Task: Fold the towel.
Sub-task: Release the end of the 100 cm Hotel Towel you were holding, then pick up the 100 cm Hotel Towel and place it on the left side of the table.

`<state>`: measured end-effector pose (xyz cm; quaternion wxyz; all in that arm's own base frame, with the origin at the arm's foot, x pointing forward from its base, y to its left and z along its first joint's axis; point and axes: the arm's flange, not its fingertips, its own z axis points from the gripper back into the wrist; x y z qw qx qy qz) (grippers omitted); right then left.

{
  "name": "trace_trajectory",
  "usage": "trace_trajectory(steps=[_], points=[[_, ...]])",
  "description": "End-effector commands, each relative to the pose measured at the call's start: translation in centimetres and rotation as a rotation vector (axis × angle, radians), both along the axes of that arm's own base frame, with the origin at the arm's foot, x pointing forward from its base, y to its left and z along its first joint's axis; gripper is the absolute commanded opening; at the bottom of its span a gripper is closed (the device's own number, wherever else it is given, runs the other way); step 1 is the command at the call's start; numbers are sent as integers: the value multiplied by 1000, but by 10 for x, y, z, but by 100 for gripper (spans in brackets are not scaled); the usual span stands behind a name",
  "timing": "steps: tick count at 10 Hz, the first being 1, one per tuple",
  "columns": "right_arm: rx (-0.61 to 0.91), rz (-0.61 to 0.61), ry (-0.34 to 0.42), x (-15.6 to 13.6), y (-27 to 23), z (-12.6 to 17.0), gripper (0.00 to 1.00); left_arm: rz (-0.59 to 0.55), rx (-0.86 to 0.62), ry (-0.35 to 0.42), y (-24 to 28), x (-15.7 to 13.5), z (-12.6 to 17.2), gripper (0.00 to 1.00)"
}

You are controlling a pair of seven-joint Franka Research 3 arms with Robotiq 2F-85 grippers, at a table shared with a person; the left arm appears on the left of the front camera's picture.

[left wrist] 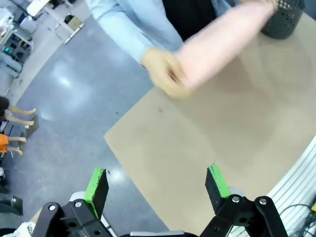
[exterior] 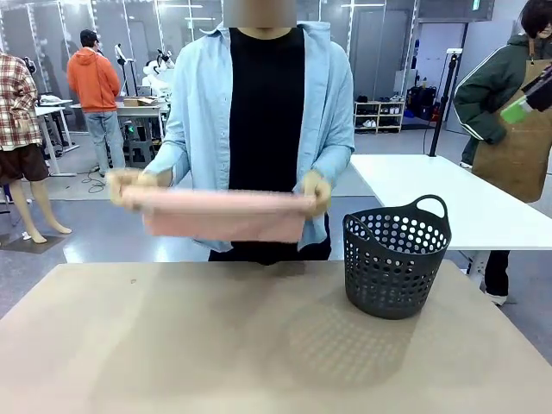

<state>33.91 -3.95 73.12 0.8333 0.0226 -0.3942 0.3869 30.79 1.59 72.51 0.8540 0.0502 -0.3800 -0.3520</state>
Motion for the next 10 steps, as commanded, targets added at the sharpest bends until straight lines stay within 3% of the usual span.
trace_trajectory(steps=[1,3,4,10], points=[[22,-58,-15,-17,-1,-13,100,-22,12,-76,-5,-10,-11,100],[-1,-37,-17,-8,1,-23,100,-33,5,-102,-3,3,-17,100],[15,-27,-4,-17,-4,-10,100,-15,2,-50,-2,-14,-3,100],[15,-27,-4,-17,-4,-10,100,-15,2,-50,-2,-14,-3,100]])
